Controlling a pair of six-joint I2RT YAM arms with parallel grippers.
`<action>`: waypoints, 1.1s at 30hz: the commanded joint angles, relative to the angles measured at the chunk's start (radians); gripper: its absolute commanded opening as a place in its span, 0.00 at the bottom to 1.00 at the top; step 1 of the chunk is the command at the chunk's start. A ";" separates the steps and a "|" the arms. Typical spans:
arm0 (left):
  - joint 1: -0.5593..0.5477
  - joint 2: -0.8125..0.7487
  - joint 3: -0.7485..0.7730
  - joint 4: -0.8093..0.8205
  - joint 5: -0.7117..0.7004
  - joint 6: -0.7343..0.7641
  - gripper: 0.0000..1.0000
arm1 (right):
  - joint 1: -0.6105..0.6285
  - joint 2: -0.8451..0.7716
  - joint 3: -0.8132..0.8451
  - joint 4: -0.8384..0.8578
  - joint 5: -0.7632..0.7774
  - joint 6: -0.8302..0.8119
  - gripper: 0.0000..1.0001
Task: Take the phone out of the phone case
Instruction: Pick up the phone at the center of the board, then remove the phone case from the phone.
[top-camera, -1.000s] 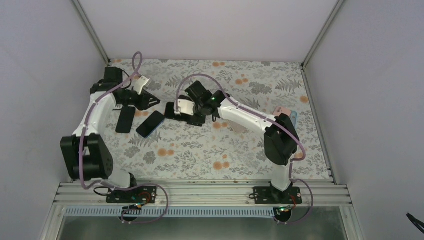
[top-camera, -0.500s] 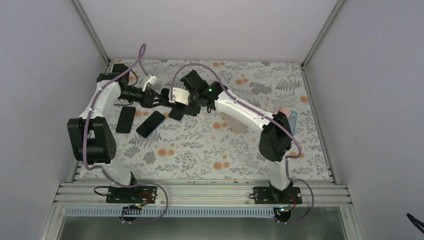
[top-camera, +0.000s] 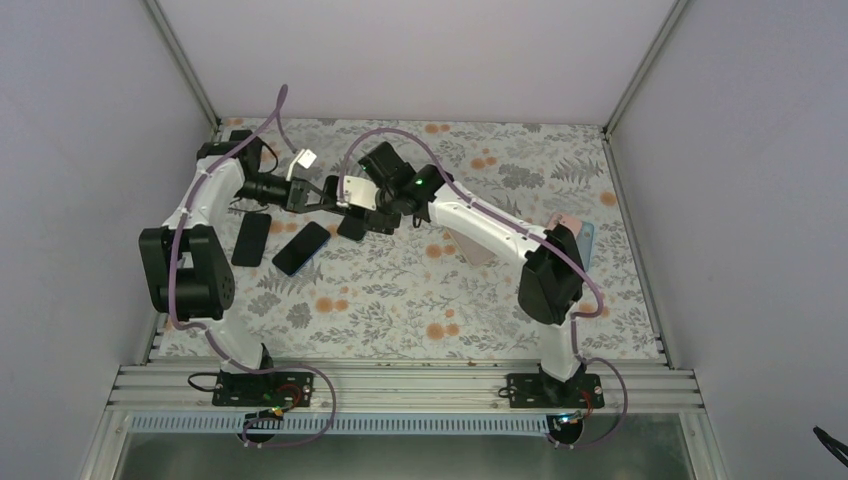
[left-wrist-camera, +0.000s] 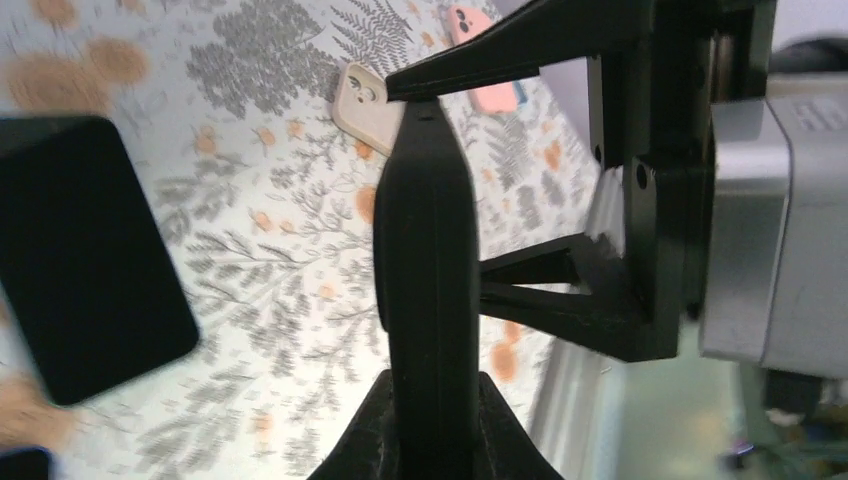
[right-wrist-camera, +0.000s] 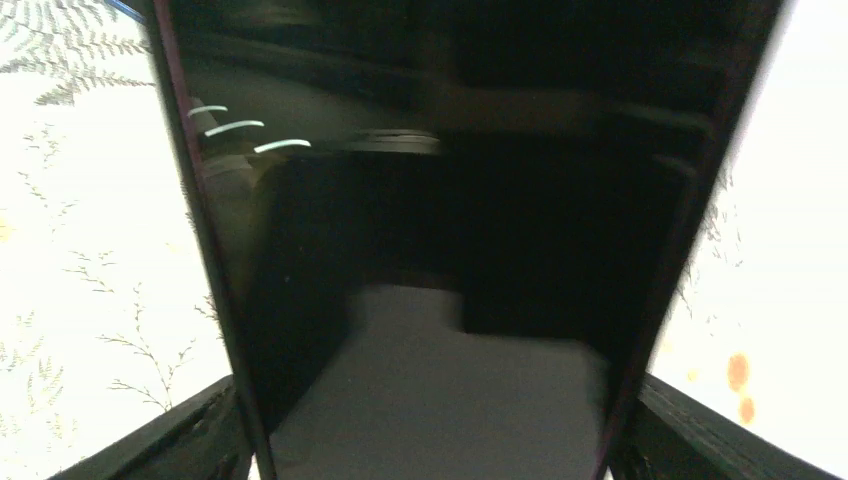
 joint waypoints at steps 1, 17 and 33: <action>-0.032 -0.070 0.108 -0.028 -0.053 0.214 0.02 | -0.042 -0.114 -0.037 0.051 -0.133 0.025 0.90; -0.051 -0.410 0.116 -0.144 -0.048 0.552 0.02 | -0.393 -0.361 -0.134 -0.061 -0.887 -0.035 0.96; -0.054 -0.402 0.089 -0.142 -0.014 0.554 0.02 | -0.378 -0.239 -0.033 -0.173 -1.012 -0.064 0.83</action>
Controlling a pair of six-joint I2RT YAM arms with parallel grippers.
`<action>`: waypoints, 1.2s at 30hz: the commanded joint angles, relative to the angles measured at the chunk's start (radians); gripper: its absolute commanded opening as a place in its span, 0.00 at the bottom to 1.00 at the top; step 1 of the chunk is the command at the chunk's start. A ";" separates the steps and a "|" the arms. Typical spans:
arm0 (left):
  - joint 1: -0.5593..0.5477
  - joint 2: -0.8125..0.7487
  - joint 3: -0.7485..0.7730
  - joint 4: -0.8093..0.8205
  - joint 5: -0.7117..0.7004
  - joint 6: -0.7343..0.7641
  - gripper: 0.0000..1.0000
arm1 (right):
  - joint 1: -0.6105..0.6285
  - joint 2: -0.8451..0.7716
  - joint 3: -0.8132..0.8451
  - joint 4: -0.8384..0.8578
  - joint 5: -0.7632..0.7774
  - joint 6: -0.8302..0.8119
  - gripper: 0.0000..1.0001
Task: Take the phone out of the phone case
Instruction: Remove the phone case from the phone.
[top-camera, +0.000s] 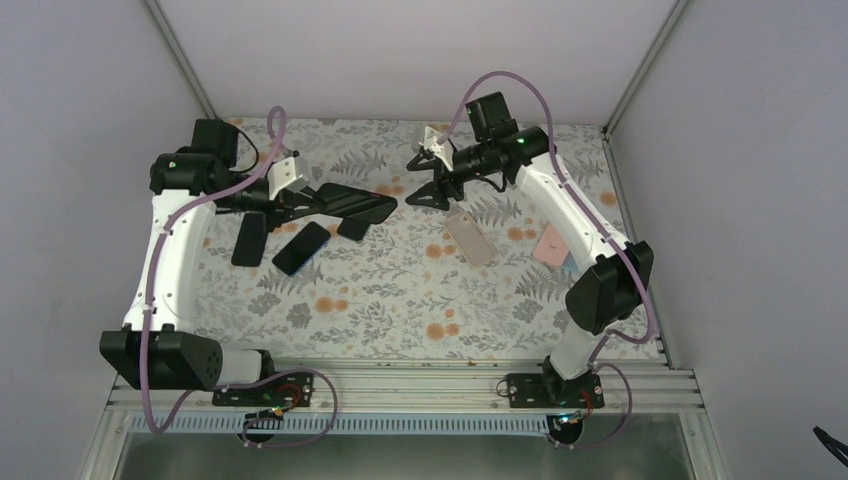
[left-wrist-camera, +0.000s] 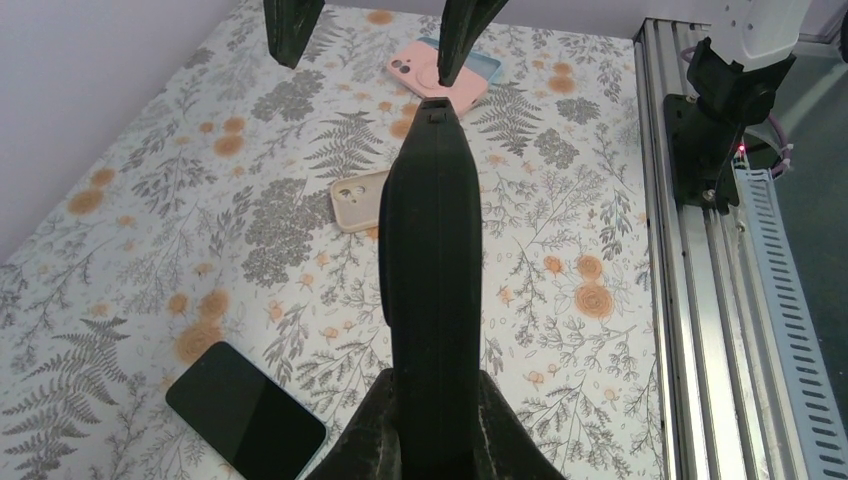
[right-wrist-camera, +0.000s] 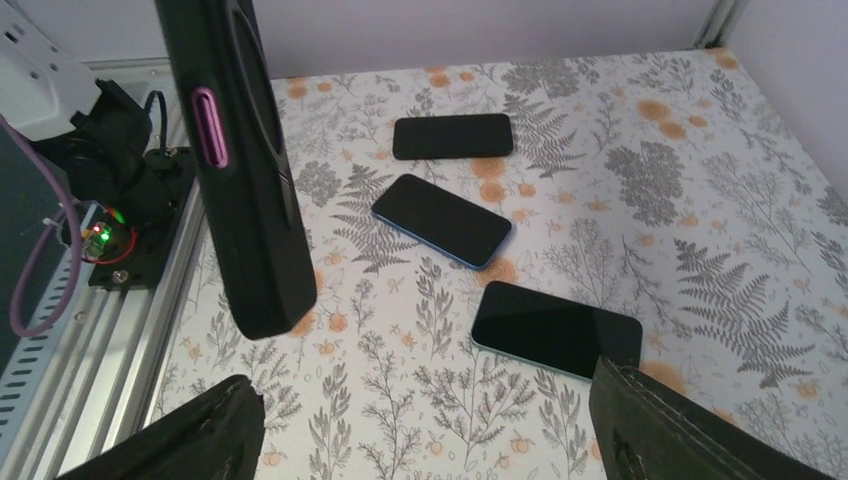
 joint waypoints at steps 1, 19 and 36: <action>-0.002 -0.004 -0.001 0.016 0.090 0.032 0.02 | 0.013 0.009 0.034 -0.025 -0.079 -0.016 0.83; -0.002 0.004 0.013 0.020 0.092 0.020 0.02 | 0.071 0.060 0.083 -0.037 -0.059 -0.006 0.75; -0.003 -0.004 0.024 0.014 0.087 0.028 0.02 | 0.038 0.100 0.136 -0.071 -0.065 -0.039 0.72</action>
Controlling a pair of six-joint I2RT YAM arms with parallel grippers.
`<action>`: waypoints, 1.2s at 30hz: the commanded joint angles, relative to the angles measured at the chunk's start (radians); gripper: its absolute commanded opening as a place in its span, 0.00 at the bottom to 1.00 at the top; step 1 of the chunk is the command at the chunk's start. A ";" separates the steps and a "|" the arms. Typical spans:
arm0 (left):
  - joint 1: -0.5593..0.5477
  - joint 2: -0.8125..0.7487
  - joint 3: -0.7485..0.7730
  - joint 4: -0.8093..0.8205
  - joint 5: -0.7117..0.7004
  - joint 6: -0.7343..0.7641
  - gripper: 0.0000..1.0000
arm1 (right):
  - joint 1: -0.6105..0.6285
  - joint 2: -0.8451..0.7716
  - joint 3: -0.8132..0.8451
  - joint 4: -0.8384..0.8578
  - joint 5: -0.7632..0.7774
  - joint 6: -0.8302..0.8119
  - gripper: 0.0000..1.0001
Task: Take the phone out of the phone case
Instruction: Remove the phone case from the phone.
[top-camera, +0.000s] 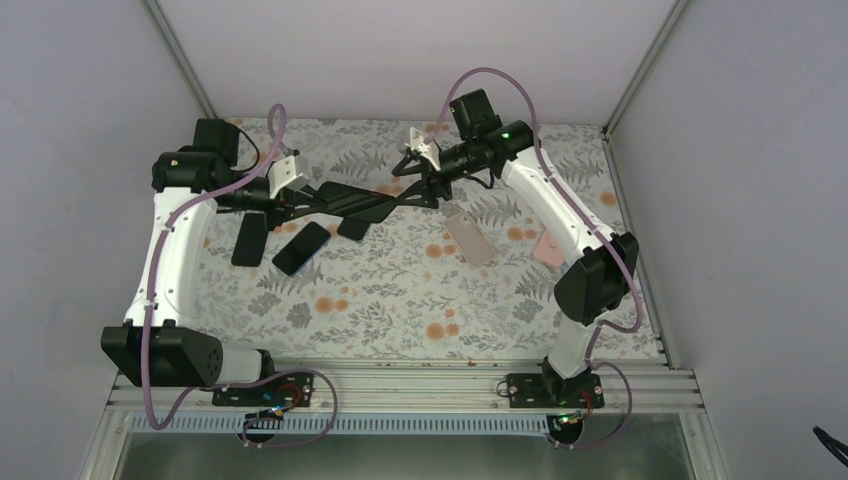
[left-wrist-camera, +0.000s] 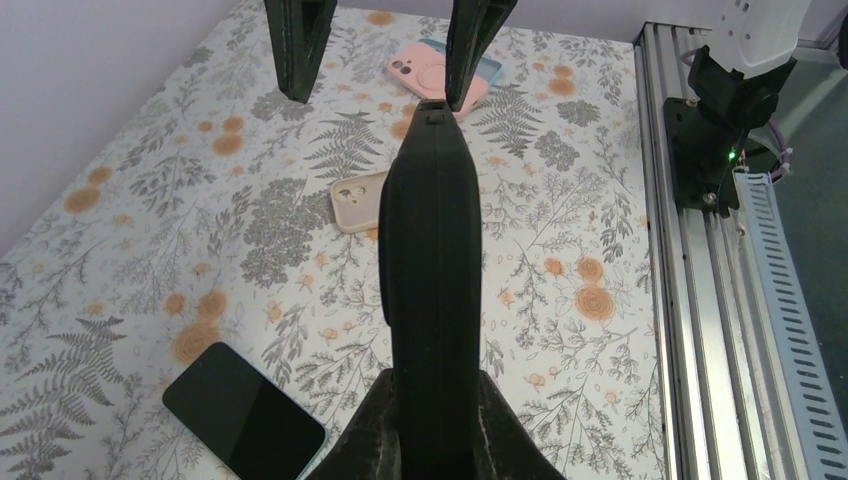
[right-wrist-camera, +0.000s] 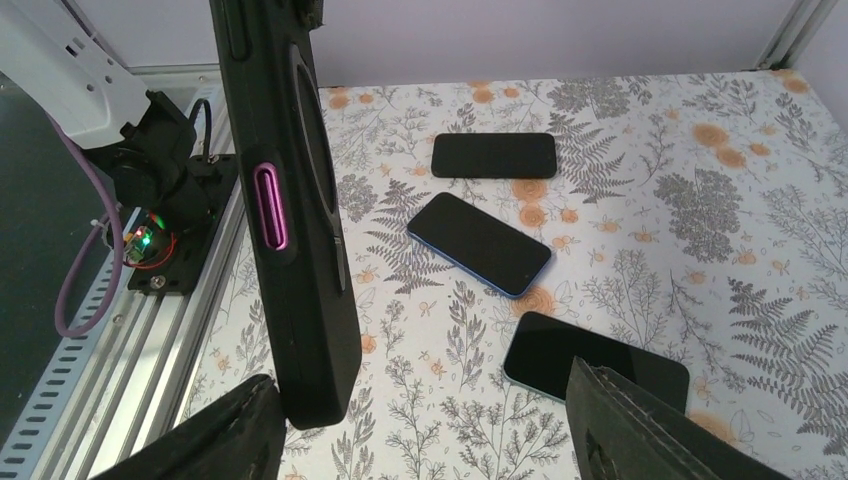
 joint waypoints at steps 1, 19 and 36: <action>-0.002 -0.017 0.031 0.008 0.077 0.024 0.02 | -0.005 0.025 0.029 -0.007 -0.014 -0.016 0.71; -0.097 -0.052 0.012 0.006 0.122 -0.017 0.02 | -0.005 0.065 0.025 0.157 0.168 0.047 0.63; -0.219 -0.031 0.029 0.006 0.084 -0.044 0.02 | -0.003 0.097 0.079 0.132 0.212 -0.017 0.62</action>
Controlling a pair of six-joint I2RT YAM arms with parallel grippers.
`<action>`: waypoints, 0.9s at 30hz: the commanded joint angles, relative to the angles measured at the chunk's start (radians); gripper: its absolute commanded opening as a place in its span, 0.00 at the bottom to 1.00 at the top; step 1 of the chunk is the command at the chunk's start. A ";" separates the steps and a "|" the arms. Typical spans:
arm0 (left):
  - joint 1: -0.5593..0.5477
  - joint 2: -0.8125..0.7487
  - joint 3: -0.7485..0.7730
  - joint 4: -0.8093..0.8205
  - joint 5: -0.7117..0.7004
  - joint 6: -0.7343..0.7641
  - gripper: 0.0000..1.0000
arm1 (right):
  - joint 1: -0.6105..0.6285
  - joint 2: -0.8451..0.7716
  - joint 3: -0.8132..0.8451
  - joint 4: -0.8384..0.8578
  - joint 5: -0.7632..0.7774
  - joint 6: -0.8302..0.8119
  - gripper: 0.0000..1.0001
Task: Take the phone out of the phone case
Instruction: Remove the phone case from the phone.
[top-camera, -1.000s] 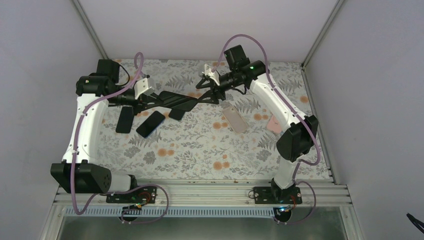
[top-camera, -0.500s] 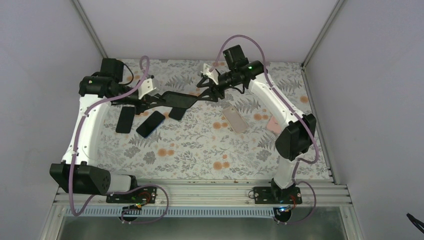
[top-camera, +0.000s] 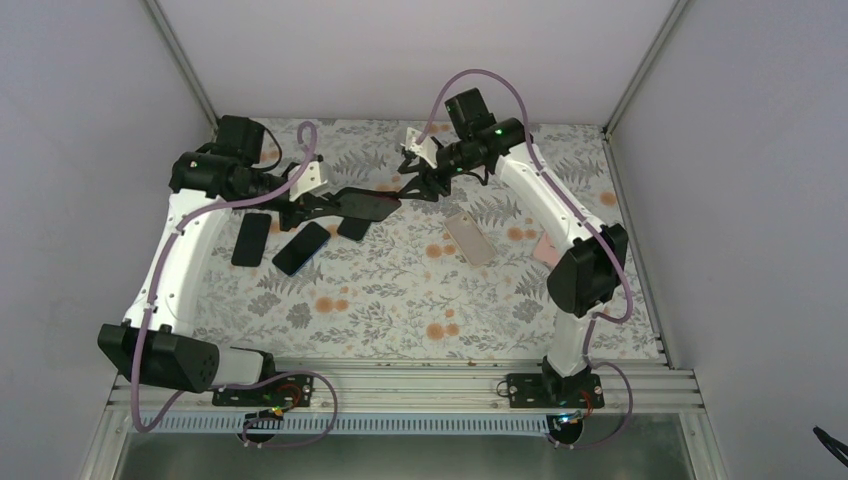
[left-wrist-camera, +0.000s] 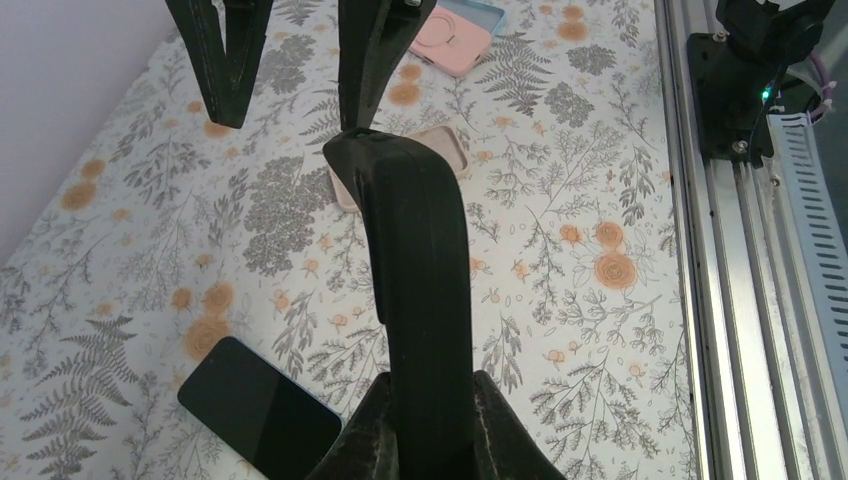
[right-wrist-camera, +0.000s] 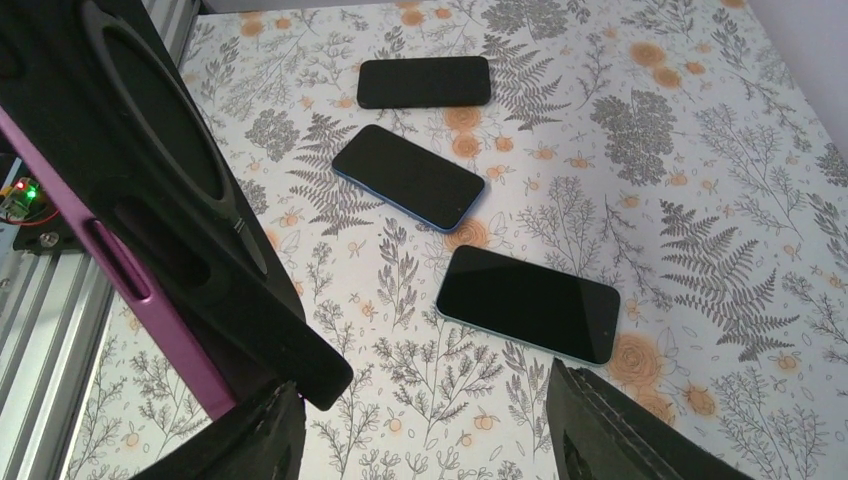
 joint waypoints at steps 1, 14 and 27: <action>-0.073 -0.019 0.033 -0.077 0.238 0.029 0.02 | -0.002 0.030 0.041 0.126 0.056 -0.012 0.62; -0.073 0.008 0.003 0.107 0.192 -0.074 0.02 | 0.134 -0.004 0.081 0.039 -0.134 0.040 0.66; -0.080 -0.028 -0.101 0.668 0.016 -0.405 0.02 | 0.292 0.147 0.247 -0.174 -0.513 0.028 0.61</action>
